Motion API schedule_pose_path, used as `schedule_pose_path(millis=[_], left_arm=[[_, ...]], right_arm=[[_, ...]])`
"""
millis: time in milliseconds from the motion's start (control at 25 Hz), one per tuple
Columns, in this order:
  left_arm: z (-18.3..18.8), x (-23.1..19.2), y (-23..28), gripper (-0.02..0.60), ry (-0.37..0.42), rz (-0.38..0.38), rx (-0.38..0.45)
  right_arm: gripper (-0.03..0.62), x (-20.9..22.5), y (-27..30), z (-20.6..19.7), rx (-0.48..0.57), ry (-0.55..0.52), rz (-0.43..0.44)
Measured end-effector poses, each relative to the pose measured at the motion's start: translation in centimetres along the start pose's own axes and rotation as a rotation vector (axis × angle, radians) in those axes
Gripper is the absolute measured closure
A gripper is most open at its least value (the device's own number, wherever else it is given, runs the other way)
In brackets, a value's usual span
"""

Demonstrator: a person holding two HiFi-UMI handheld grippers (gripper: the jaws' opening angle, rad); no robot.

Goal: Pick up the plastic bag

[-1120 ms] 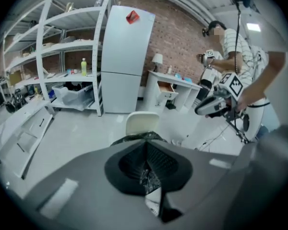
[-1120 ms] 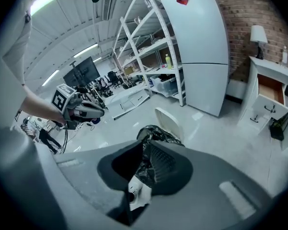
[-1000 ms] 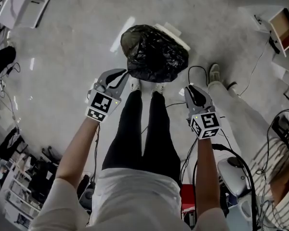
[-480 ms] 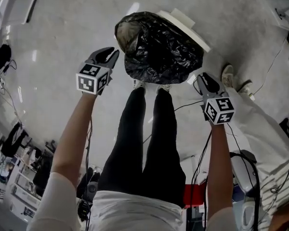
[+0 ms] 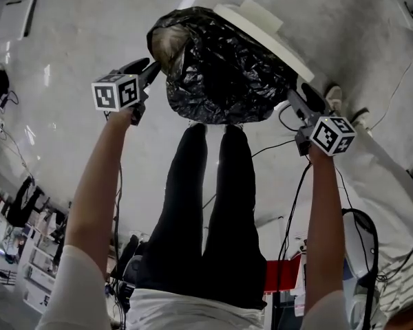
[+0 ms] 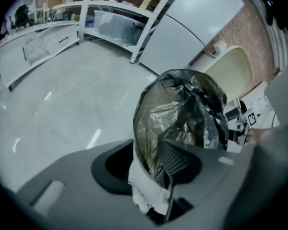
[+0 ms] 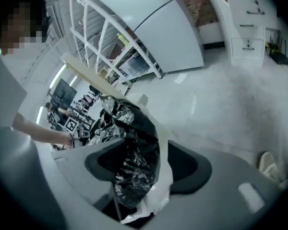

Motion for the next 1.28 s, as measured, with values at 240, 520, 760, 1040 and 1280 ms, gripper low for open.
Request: schedule_pose_path(millis=[240,520,760,1040,1280], left_arm=[[0.0,-1.3,3.2,0.314,-0.156,-0.118,0.040],[-0.3,-0.9,5.8,0.558,-0.238,-0.149,0.042],[-0.5,0.6,2.4,0.577,-0.140,-0.071,0.062],[-1.5,4.8,-5.2,0.578,0.033,-0.026,0.059],[-1.5,8.5,-13.9,0.577,0.018,-0.055,0.168]], right_arm=[[0.225,1.3,2.9,0.3,0.027,0.200,0.236],[0.439,-0.3,4.3,-0.1,0.039,0.329,0.403],[0.591,-2.4,1.9,-0.2,0.095,0.353,0.324],[0.591,-6.6,-2.4,0.4,0.101,0.298,0.248],[0.591,-12.2,-7.1,1.0,0.095,0.191,0.146]])
Point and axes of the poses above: the fingertips, and each gripper's own axes: y forward along the fingers, x to its right, z out of its top, the point moved 4 cm from there along -y, backward along the fingers
